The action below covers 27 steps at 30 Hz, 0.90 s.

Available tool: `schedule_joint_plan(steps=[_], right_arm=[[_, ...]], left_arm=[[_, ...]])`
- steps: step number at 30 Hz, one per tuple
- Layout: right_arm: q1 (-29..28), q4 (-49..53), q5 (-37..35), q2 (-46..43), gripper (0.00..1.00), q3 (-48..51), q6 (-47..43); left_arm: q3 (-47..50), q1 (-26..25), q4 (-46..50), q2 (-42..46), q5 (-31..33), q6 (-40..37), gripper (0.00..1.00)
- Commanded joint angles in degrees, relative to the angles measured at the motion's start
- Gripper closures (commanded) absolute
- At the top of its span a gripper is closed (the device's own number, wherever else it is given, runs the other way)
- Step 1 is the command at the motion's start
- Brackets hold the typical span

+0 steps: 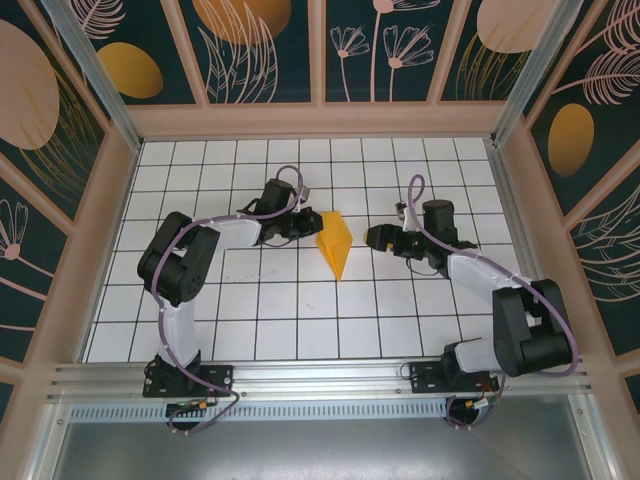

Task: Fold a paper plane with a square sheet of paper (fold left side to right side)
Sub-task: Move the paper to the center of the table.

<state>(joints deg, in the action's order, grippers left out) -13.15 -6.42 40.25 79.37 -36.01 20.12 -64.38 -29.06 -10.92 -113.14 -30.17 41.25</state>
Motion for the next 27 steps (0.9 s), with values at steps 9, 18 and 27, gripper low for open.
schedule_joint_plan(steps=[9, 18, 27], right_arm=[[0.32, -8.05, 12.53, 16.21, 0.26, -10.1, -10.06], [-0.18, -10.06, 20.71, 26.32, 0.27, -16.08, -12.28], [-0.57, -10.37, 23.21, 28.29, 0.54, -14.94, -12.31]], left_arm=[[7.14, -0.3, -8.19, 7.14, -12.31, -5.99, 0.95], [10.55, -0.2, -13.45, 8.48, -17.39, -5.54, 0.96], [11.2, 0.34, -17.16, 6.03, -18.65, -3.09, 0.97]])
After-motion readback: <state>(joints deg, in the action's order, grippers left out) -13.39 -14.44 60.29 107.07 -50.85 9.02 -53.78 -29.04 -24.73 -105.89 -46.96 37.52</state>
